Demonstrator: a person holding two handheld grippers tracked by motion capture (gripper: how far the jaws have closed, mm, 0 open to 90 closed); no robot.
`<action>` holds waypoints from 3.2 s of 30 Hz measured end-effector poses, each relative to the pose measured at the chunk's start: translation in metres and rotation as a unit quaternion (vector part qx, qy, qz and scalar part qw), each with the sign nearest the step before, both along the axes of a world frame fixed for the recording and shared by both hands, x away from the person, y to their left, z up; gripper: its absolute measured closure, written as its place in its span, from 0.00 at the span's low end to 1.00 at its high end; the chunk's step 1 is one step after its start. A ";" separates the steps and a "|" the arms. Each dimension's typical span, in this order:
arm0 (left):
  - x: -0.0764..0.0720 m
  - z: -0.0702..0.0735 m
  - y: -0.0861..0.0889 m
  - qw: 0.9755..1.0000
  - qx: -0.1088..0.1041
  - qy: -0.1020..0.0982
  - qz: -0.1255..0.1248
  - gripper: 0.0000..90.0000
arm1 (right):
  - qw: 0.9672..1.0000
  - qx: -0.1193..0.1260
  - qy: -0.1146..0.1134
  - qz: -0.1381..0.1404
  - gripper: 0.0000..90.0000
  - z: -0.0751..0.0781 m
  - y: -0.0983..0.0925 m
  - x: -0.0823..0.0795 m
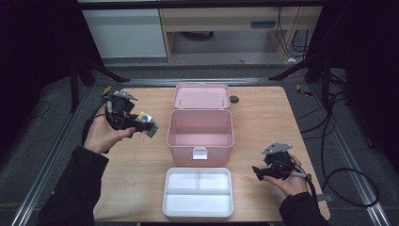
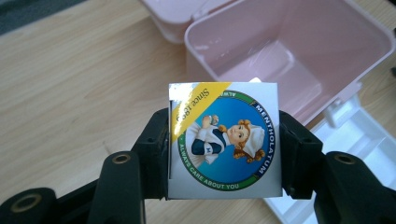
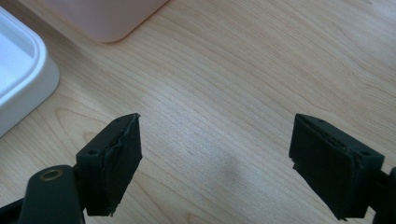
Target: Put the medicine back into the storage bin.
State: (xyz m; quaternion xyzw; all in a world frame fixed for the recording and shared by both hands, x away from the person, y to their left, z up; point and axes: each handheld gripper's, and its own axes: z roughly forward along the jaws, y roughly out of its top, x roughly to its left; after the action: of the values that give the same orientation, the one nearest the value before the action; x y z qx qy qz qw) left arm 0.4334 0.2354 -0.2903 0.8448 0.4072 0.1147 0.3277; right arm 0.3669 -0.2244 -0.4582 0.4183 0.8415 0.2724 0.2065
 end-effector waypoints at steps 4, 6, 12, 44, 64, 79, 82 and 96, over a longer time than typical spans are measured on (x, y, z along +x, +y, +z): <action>0.006 0.008 -0.016 1.000 -0.004 -0.004 -0.010 0.50 | 1.000 -0.001 0.000 0.001 0.19 0.000 0.000 0.000; 0.010 0.010 -0.025 1.000 -0.004 -0.007 -0.018 0.50 | 1.000 -0.001 0.000 0.001 0.19 0.000 0.001 0.000; 0.019 0.011 -0.050 0.999 -0.003 -0.014 -0.039 0.50 | 1.000 -0.001 0.000 0.001 0.19 -0.001 0.000 0.000; 0.048 -0.061 -0.115 0.991 0.036 0.029 -0.124 0.50 | 1.000 -0.009 0.008 0.010 0.19 -0.005 0.003 0.001; 0.040 -0.057 -0.114 0.990 0.033 0.009 -0.135 0.52 | 1.000 -0.007 0.006 0.008 0.18 -0.004 0.003 0.000; -0.018 -0.023 -0.059 0.988 0.013 -0.064 -0.137 0.52 | 1.000 0.003 -0.007 0.018 0.19 0.002 0.005 -0.002; -0.030 -0.022 -0.047 0.989 0.008 -0.070 -0.133 0.52 | 1.000 0.005 -0.011 0.026 0.21 0.004 0.007 -0.003; -0.078 -0.087 -0.004 0.987 0.026 -0.044 -0.153 0.52 | 0.991 -0.014 -0.008 0.131 0.32 0.015 0.038 -0.016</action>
State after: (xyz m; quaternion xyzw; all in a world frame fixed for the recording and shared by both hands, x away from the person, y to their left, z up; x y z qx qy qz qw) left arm 0.3553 0.2310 -0.3771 0.8993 0.2553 0.1110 0.3372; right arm 0.3514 -0.1869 -0.4432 0.2992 0.8914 0.2881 0.1815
